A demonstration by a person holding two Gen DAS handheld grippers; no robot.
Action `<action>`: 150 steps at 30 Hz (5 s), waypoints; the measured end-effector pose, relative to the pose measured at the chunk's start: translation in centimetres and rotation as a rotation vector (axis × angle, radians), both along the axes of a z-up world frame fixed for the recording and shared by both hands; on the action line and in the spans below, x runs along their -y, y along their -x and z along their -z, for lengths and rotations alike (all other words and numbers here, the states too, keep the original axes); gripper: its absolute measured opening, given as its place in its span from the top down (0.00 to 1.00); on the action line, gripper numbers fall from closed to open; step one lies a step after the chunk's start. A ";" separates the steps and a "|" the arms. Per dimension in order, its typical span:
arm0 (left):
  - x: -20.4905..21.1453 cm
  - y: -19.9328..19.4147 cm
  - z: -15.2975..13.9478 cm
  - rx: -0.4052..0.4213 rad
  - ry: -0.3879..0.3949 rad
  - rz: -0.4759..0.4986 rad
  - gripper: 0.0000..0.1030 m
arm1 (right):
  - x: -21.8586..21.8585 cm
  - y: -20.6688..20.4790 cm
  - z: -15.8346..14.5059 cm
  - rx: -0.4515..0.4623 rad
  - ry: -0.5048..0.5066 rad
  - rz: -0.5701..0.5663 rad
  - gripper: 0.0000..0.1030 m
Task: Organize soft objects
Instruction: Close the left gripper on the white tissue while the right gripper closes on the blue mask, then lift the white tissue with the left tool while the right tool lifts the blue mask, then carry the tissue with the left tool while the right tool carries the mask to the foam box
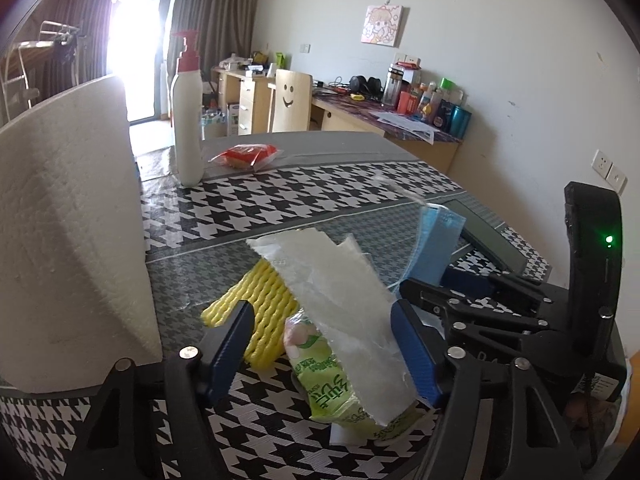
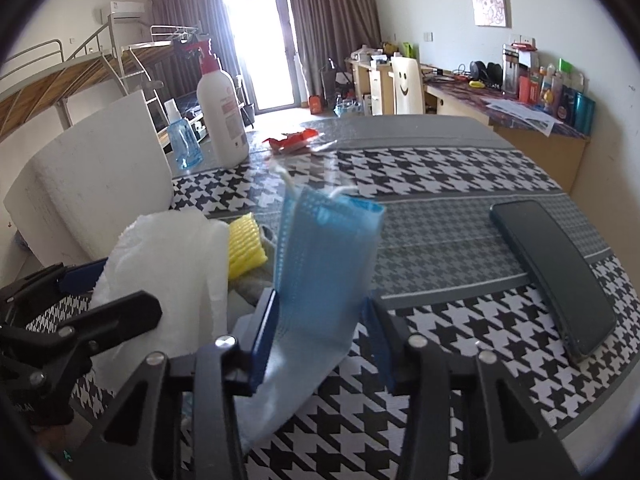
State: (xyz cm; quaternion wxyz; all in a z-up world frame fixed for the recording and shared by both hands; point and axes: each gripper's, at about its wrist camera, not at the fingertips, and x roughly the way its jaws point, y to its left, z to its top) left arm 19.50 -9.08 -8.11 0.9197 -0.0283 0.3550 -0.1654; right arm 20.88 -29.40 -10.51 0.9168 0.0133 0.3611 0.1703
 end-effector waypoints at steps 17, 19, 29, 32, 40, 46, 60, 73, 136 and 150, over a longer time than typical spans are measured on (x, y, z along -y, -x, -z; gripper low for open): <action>1.9 0.0 0.0 -0.002 -0.030 0.076 0.59 | -0.2 0.3 0.6 -0.024 0.017 -0.010 0.84; 2.0 0.0 0.0 0.001 -0.034 0.073 0.66 | -0.3 0.2 0.6 -0.027 0.020 -0.013 0.87; 2.1 0.4 -0.5 0.034 -0.026 0.105 0.91 | -0.6 0.2 0.6 -0.028 0.021 -0.031 0.90; 2.0 0.6 -0.8 0.043 -0.019 0.106 0.93 | -0.5 0.2 0.6 -0.034 0.009 -0.033 0.90; 0.9 1.9 -2.5 0.096 0.018 0.111 0.93 | -0.2 0.6 0.1 -0.011 -0.002 -0.023 0.93; 0.1 2.6 -3.5 0.128 0.033 0.098 0.93 | 0.0 1.1 -0.9 0.017 -0.004 -0.014 0.93; -2.1 4.6 -5.1 0.175 0.060 0.052 0.93 | -0.5 2.8 -3.2 0.079 -0.014 -0.012 0.93; -4.2 6.4 -6.7 0.236 0.058 -0.003 0.93 | -0.7 4.7 -5.6 0.137 -0.049 -0.022 0.93; -5.0 4.2 2.1 -0.068 -0.134 -0.111 0.95 | -0.3 6.4 -8.5 0.217 -0.097 -0.048 0.93; -5.9 8.1 -2.2 0.073 -0.100 -0.085 0.95 | -1.1 6.4 -9.3 0.237 -0.101 -0.074 0.93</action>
